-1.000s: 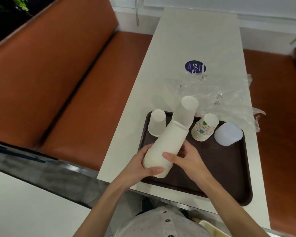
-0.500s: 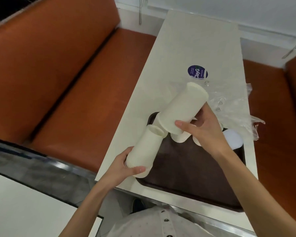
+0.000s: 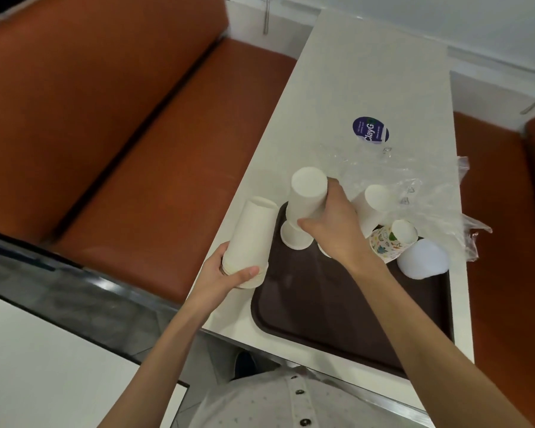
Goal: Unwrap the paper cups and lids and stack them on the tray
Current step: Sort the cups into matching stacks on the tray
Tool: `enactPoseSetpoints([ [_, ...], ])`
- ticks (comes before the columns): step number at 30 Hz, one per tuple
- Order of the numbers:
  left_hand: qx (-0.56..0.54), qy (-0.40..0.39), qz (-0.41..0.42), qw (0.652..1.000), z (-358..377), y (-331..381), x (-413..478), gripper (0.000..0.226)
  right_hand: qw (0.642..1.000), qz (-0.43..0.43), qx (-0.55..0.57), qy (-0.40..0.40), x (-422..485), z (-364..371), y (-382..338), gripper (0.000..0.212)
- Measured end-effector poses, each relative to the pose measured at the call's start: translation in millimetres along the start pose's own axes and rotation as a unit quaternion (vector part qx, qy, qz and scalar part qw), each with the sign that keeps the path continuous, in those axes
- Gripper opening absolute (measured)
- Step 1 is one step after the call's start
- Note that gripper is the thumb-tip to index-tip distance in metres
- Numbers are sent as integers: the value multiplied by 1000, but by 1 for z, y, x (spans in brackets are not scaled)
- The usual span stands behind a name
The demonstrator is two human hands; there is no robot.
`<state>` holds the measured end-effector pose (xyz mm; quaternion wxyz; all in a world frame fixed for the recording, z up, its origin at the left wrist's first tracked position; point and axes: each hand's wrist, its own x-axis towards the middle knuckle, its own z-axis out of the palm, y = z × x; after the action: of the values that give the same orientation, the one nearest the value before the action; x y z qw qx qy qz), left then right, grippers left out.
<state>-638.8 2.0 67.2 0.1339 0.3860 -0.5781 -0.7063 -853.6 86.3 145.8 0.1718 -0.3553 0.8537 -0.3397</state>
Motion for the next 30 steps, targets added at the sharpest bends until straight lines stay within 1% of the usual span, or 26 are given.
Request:
enactPoseSetpoints([
  [7,14,-10,-11,1000,-3,-3,3,68,999,35,-37,-13,0,18,12,79],
  [14,33,-13,-23,999,-7,-9,5,65,999,-11,-26,19,-4,17,5,81],
  [17,39,-18,-22,999,-5,-8,7,56,999,-19,-47,18,-5,17,4,78],
  [21,32,-31,-20,999,-4,-6,7,55,997,-43,-68,6,-12,17,4,65],
  [23,21,-34,-24,999,-2,-6,8,58,997,-62,-50,5,-19,17,2,55],
  [25,4,-38,-31,999,0,-4,7,63,998,-61,6,-9,-25,19,-1,50],
  [28,-15,-67,-41,997,6,-1,6,75,992,10,107,-64,-28,21,-7,62],
  [30,-25,-90,-53,994,11,1,6,87,989,26,125,-77,-26,19,-8,66],
])
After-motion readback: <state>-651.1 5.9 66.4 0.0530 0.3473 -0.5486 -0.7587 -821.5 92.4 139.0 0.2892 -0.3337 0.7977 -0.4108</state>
